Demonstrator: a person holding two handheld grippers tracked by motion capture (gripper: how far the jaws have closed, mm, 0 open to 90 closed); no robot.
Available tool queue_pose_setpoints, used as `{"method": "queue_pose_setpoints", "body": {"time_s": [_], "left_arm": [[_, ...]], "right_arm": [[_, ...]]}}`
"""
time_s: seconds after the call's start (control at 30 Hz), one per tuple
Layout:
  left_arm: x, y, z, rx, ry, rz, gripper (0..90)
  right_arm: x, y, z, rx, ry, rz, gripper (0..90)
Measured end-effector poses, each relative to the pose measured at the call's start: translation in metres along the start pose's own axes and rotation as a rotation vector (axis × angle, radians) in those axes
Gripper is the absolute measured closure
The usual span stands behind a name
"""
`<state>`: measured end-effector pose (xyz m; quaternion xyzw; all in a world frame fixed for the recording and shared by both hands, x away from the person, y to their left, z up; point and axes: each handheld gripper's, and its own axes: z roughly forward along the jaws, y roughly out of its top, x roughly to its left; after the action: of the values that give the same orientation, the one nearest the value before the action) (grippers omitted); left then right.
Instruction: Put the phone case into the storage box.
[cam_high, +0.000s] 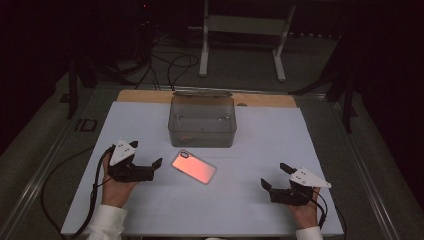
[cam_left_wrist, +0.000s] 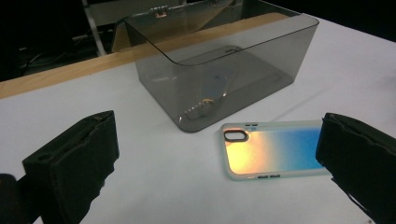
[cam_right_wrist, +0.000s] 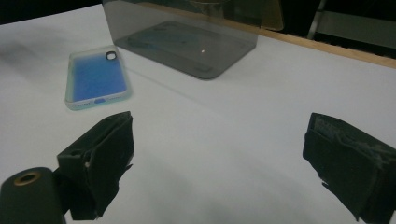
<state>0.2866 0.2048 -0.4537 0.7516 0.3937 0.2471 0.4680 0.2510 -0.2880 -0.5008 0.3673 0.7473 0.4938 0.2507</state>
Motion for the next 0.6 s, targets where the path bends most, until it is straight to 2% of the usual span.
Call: {"method": "queue_pose_setpoints", "body": {"time_s": [0.17, 0.6], "left_arm": [[-0.001, 0.004, 0.006, 0.017, 0.000, 0.019, 0.5], [0.000, 0.008, 0.022, 0.055, -0.017, 0.015, 2.0]], "right_arm": [[0.000, 0.000, 0.000, -0.002, 0.003, 0.001, 8.8], [0.000, 0.000, -0.001, -0.003, -0.002, 0.007, 8.8]]}}
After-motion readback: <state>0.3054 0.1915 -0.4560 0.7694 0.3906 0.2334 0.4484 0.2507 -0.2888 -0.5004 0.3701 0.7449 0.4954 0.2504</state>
